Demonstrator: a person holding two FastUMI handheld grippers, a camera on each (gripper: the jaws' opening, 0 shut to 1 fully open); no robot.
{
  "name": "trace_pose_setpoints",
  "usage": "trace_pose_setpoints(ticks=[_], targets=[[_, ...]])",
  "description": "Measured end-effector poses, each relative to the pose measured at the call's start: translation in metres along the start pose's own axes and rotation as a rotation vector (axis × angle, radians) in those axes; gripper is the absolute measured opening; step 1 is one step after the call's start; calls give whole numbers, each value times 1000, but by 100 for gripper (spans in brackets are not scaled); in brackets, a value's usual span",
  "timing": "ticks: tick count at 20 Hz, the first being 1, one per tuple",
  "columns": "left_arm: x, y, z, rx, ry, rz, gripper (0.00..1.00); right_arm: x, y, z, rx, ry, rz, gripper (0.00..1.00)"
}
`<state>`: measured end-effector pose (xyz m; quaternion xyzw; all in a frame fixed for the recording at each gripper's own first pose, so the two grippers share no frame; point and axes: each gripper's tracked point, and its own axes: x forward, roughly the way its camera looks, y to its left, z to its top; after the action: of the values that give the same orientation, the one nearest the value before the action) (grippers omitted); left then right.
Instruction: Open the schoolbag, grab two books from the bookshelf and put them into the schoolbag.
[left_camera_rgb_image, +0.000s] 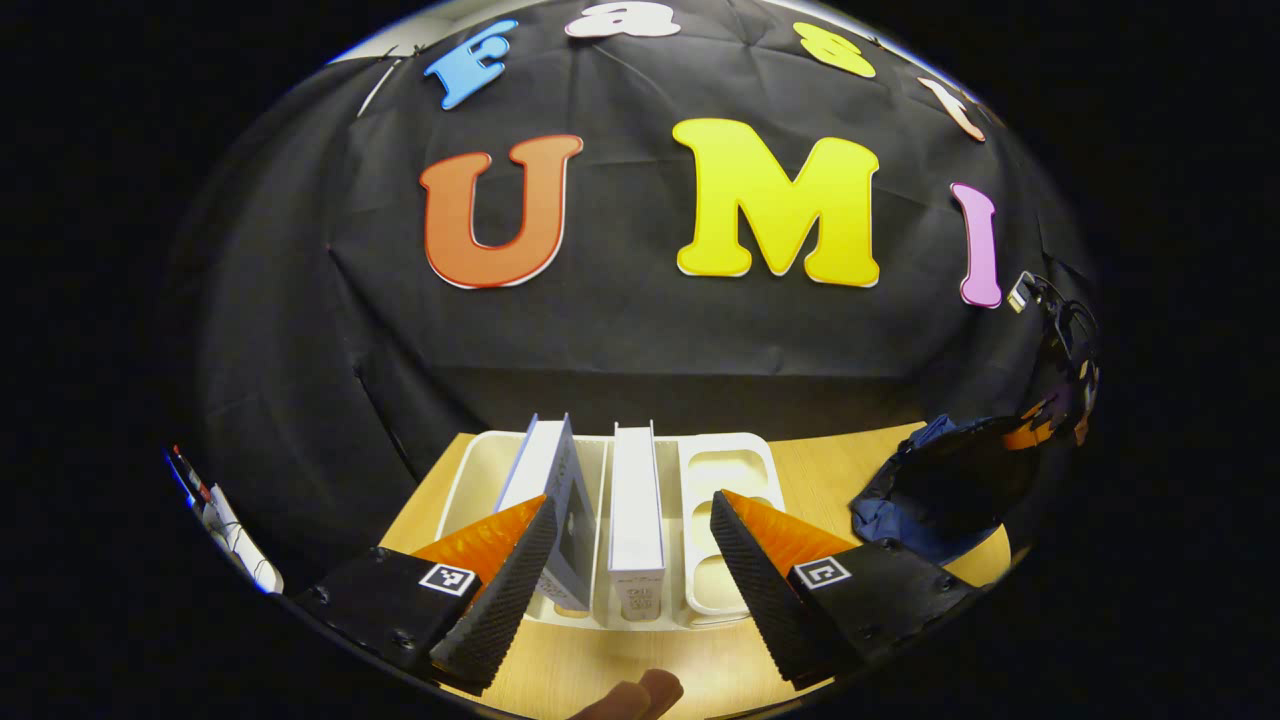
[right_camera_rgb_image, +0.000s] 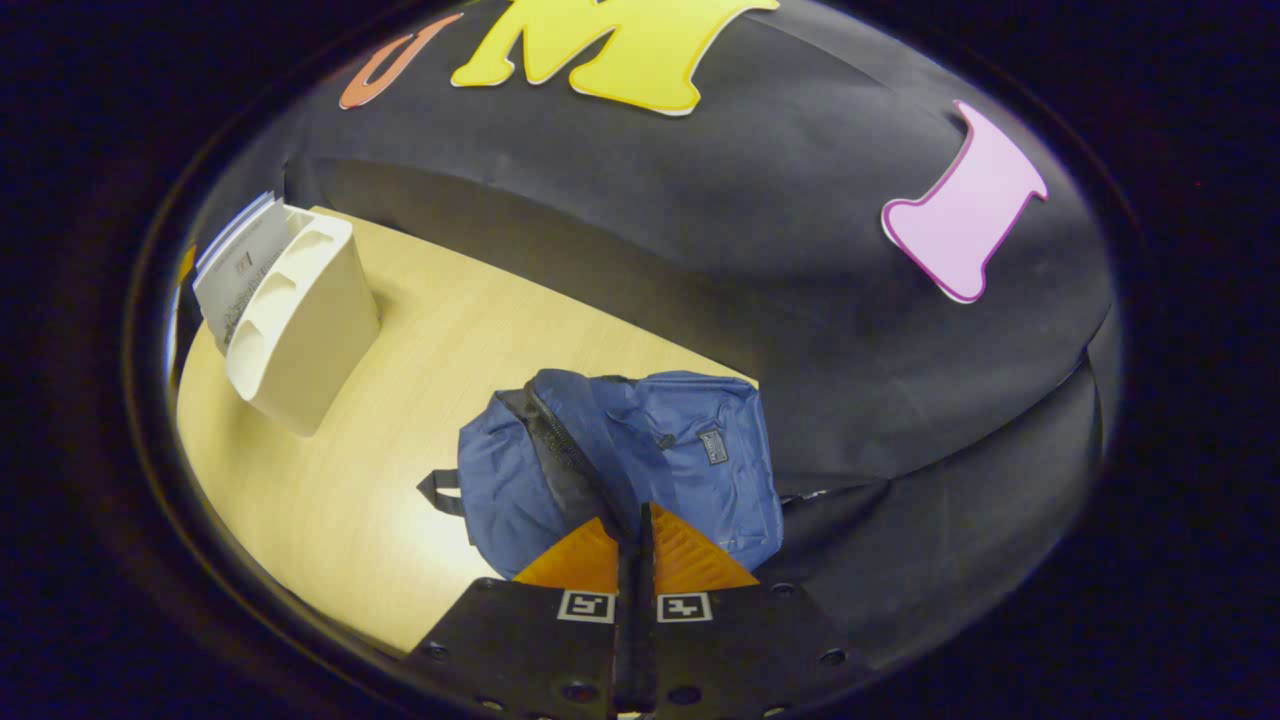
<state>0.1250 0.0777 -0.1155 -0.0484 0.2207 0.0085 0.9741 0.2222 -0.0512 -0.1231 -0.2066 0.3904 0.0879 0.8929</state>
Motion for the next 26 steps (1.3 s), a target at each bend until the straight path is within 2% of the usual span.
trace_pose_setpoints(ticks=[4,8,9,10,12,15,16,20,21,23,24,26], targets=[[46,-6,-5,27,176,2,99,4,-13,2,13,4,45,1],[78,-5,-27,74,412,23,99,8,-17,3,-5,-7,83,1],[82,-7,-32,88,461,17,98,9,-16,4,-6,-11,98,5],[85,-3,-36,94,509,25,100,9,-18,3,-9,-16,103,1],[90,2,-51,108,619,11,89,11,-21,3,-16,-25,118,1],[96,7,-69,114,745,10,86,14,-24,1,-17,-27,136,1],[98,10,-72,121,771,23,80,14,-26,-1,-12,-30,142,1],[101,15,-83,131,852,29,65,16,-24,-7,0,-19,166,1],[101,12,-83,122,864,26,69,16,-24,-6,3,-22,170,5],[95,-2,-81,67,893,-7,53,16,-21,-6,6,-23,178,1],[93,-1,-77,78,890,9,49,15,-21,-6,10,-23,182,1],[84,7,-66,129,880,37,48,15,-20,-7,14,-22,187,1]])
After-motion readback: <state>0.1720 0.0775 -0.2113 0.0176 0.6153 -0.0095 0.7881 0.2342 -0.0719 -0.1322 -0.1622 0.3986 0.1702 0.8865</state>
